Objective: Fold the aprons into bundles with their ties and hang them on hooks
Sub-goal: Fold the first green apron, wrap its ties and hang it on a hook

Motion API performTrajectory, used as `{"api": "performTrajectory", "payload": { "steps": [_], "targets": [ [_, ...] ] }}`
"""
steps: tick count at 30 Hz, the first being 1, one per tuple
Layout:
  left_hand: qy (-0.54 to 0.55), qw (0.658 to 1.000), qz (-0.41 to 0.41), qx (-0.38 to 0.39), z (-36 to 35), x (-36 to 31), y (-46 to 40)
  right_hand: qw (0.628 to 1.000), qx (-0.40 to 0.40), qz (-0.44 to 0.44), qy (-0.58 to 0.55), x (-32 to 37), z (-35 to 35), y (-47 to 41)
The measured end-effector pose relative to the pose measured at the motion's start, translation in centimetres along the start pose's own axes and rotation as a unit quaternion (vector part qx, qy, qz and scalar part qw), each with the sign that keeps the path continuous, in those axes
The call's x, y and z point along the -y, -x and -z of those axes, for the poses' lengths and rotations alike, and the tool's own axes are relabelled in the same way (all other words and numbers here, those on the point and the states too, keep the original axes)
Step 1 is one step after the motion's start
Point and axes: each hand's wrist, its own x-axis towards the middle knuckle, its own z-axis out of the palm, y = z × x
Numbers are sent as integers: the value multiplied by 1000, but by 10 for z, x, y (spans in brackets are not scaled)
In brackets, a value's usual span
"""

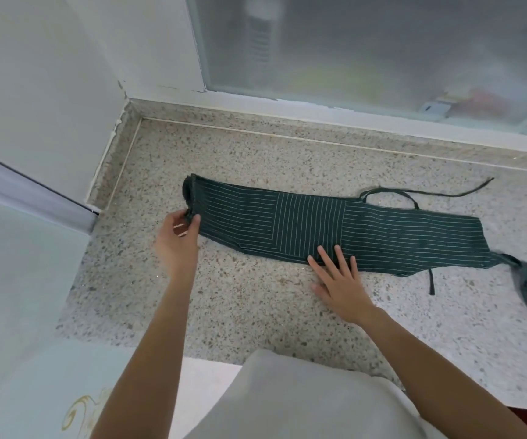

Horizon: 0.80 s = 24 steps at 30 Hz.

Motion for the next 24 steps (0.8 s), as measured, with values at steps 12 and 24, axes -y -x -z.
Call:
{"api": "performTrajectory", "payload": {
  "steps": [12,24],
  "targets": [
    [67,922,-215,315,-155,-96,147,907,-218,-189,-308,-65,45,37],
    [-199,827,-359,385,-181,-44,150,848,-149,-252,-441,-119,66,13]
  ]
}}
